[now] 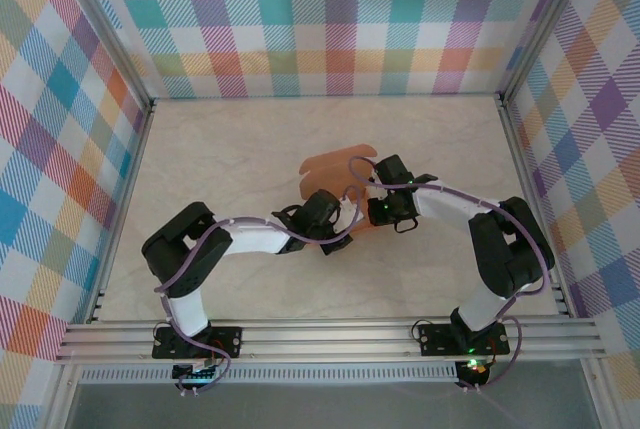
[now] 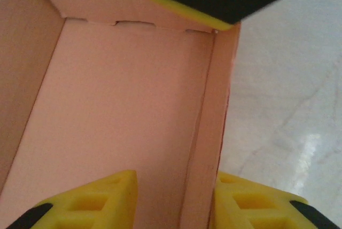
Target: Fold the paper box
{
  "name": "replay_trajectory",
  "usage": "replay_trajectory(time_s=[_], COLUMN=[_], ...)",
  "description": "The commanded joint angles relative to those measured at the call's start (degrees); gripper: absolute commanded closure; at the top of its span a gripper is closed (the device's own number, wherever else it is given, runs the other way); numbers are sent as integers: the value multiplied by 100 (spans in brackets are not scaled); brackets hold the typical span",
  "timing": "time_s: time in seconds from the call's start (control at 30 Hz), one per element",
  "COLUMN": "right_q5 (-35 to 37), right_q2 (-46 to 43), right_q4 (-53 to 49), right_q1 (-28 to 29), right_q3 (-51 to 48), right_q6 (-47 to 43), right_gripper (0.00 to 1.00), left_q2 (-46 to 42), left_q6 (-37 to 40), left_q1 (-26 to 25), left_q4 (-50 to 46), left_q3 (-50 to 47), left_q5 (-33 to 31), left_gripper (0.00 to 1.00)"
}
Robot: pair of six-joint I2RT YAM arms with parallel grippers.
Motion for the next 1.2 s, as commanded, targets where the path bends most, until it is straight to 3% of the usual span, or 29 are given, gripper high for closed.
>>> replay_trajectory(time_s=[0.0,0.27,0.4,0.57,0.87,1.17], right_q5=[80,182,412,811,1194,1289], right_q2=[114,197,83,166,784,926], right_q4=[-209,-260,-131,67,-116,-14], right_q1=[68,144,194,190,292,361], right_q3=[186,265,380,602,1132,1139], right_q6=[-142,-135,8,436,490,499], right_gripper=[83,84,67,66,75,93], left_q2=[130,280,262,245,209,183], left_q6=[-427,-593,-471,-379,-391,-419], left_q1=[100,177,179,175,174,215], left_q4=[32,4,-51,-104,-104,-16], left_q3=[139,186,185,186,184,97], left_q5=[-288,-78,141,218,233,352], left_gripper=[65,68,68,67,67,67])
